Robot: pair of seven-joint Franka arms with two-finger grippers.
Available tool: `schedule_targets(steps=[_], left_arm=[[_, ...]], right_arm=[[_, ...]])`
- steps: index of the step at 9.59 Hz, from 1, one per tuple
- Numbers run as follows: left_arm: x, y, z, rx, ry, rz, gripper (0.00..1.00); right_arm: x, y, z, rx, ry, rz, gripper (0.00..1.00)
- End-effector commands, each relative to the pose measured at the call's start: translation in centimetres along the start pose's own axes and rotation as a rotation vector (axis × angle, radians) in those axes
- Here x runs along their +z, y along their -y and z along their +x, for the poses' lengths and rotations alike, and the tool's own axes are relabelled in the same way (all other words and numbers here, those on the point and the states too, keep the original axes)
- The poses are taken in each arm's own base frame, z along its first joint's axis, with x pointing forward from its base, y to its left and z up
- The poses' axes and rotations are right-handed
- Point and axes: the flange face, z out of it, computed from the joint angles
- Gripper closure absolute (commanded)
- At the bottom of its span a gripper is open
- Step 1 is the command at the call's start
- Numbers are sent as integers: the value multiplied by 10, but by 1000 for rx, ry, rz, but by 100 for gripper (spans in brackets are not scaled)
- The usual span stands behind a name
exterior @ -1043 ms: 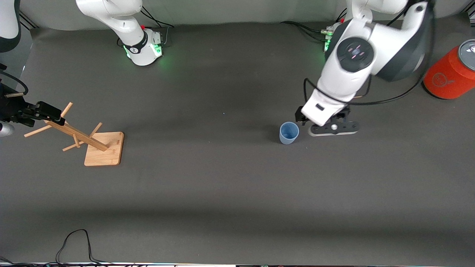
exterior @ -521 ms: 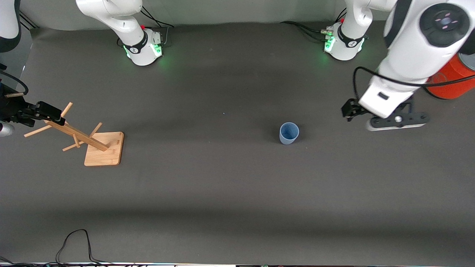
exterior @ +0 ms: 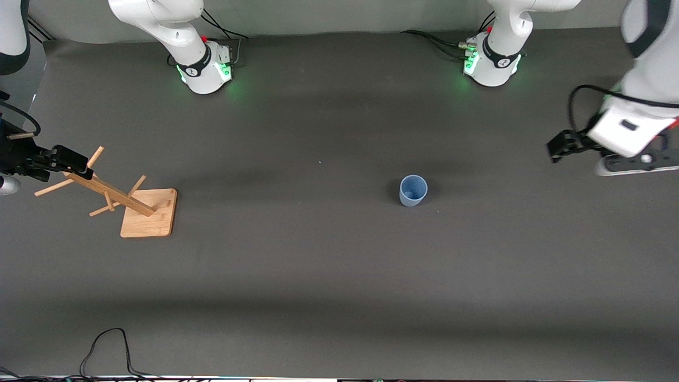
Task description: Rotate and upright cup with both arms
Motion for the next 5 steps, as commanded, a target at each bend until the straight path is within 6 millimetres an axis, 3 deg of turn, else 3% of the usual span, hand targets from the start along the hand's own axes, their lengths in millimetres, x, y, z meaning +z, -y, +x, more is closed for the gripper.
schedule_targets(steps=[1, 5], left_arm=[[-10, 22, -4, 13, -13, -5, 0], [-22, 43, 6, 22, -20, -17, 0]], right_arm=[[-5, -1, -3, -13, -1, -6, 0], [-5, 0, -3, -15, -1, -6, 0]])
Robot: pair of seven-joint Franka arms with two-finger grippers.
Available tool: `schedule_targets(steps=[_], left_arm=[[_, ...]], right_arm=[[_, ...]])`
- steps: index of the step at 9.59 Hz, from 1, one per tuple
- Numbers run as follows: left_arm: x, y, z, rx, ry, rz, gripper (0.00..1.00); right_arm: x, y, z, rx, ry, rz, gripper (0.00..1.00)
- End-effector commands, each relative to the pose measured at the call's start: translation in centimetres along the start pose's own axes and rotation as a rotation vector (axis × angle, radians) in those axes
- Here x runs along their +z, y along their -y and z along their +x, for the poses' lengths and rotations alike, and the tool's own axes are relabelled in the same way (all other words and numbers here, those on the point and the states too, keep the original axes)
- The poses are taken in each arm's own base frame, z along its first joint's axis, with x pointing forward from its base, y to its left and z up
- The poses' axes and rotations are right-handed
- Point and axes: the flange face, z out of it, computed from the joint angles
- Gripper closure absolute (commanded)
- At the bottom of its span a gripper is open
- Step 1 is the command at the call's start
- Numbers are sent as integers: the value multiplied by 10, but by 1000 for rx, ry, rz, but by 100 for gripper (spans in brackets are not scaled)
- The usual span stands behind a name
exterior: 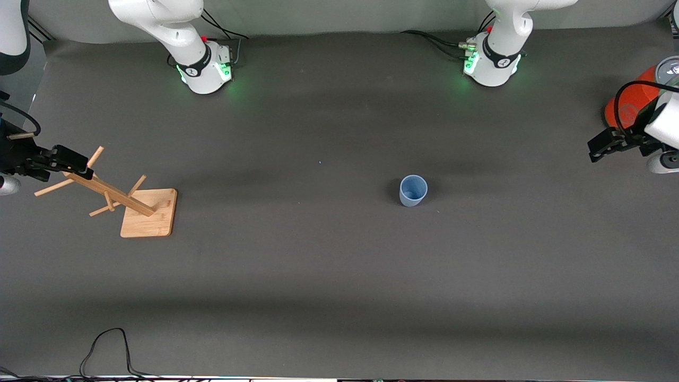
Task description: Rotate and upright cup with both arms
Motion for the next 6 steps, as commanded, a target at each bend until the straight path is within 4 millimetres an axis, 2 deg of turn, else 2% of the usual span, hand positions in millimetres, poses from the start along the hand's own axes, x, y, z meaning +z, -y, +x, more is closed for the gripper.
schedule_targets(steps=[1, 6], left_arm=[[-10, 6, 1, 68, 13, -50, 0], [-23, -4, 4, 83, 23, -34, 0]], right_arm=[[-5, -1, -3, -13, 1, -4, 0], [-5, -1, -4, -13, 2, -6, 0]])
